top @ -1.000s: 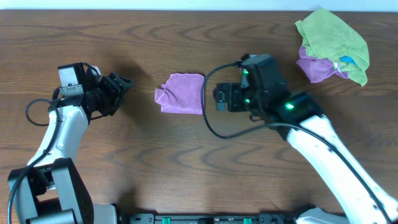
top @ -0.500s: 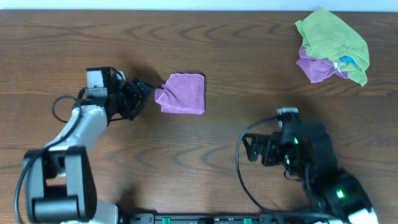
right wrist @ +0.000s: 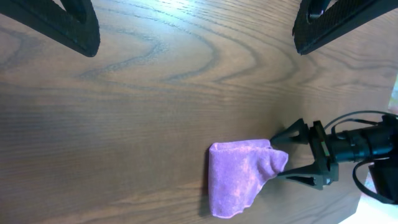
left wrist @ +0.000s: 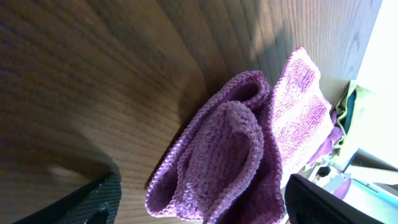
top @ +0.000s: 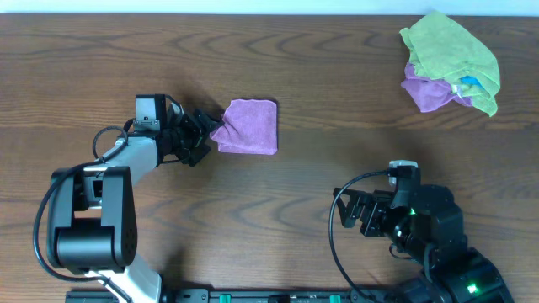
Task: Fold the cloth
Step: 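Grasp the folded pink cloth's left side with the left gripper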
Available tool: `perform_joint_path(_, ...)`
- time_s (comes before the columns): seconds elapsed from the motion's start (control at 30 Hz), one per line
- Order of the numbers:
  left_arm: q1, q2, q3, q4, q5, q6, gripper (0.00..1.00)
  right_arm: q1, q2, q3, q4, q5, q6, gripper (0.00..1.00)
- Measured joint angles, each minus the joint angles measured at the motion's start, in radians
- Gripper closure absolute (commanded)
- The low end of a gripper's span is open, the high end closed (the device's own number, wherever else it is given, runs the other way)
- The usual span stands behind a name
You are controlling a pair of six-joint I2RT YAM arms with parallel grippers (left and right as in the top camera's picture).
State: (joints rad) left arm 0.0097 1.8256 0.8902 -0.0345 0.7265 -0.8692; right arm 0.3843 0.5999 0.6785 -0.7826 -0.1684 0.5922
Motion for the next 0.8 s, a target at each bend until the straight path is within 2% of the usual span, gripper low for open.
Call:
perform_joint_path(0.57,-0.08,0.002,0.0,0.027,-0.026,-0.041,0.11,0.0,0.0,0.0,0.0,0.0,0.003,0.01)
perform_joint_path(0.73,-0.099,0.035,0.006,0.091,-0.023,-0.065,0.21,0.0,0.0,0.0,0.0,0.0,0.003,0.01)
perform_joint_path(0.8,-0.11,0.063,0.015,0.139,-0.007,-0.077,0.32,0.0,0.0,0.0,0.0,0.0,0.003,0.01)
